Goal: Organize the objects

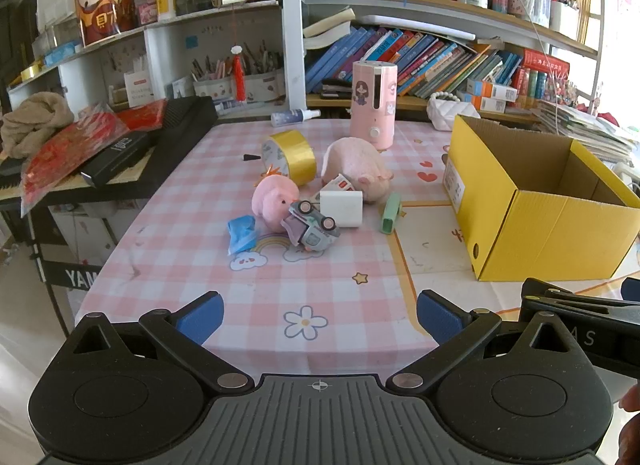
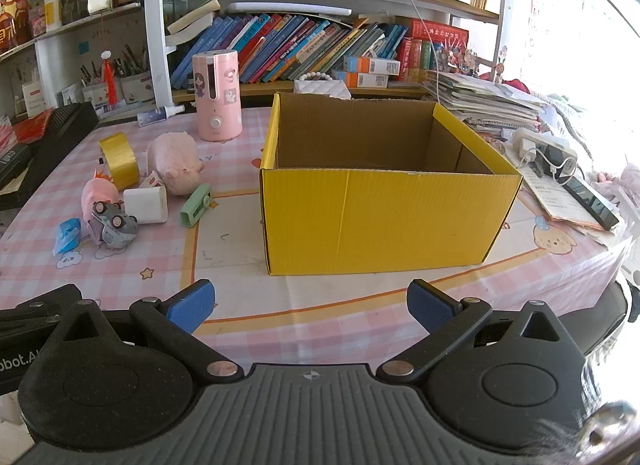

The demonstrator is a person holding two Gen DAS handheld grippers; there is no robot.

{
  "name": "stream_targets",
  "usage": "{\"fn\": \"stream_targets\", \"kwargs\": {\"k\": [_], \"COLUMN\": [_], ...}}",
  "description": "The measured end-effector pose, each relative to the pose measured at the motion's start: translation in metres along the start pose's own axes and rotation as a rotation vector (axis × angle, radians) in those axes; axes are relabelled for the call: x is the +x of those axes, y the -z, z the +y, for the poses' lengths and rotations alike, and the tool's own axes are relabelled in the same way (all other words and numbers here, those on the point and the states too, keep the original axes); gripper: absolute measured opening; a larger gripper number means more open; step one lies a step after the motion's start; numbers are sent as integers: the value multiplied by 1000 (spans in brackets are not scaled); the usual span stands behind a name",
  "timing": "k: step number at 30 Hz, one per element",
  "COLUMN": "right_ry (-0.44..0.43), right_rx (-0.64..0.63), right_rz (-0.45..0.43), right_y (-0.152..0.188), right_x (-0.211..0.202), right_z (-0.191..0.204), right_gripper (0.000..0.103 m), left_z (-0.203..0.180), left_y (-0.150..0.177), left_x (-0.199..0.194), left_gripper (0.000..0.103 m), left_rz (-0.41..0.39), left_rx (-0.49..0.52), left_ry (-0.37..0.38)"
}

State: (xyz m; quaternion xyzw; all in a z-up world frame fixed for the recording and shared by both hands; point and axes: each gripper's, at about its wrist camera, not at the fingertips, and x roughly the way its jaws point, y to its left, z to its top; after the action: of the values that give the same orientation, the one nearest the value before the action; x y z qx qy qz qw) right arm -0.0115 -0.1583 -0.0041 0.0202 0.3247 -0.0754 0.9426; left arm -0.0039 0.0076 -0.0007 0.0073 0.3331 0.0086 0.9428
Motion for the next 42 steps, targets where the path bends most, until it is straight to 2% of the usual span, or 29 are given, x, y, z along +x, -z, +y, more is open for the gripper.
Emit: {"fn": "stream_targets", "kwargs": {"k": [42], "right_ry": [-5], "right_rx": [-9], "right_rz": [4], "right_y": [0], "right_x": [2], "right_z": [-1], "right_gripper": [103], "left_z": [-3], "left_y": [0], "left_x": [1], "left_gripper": [103], "left_rz": [10], "left_rx": [3], "left_ry": [-13]}}
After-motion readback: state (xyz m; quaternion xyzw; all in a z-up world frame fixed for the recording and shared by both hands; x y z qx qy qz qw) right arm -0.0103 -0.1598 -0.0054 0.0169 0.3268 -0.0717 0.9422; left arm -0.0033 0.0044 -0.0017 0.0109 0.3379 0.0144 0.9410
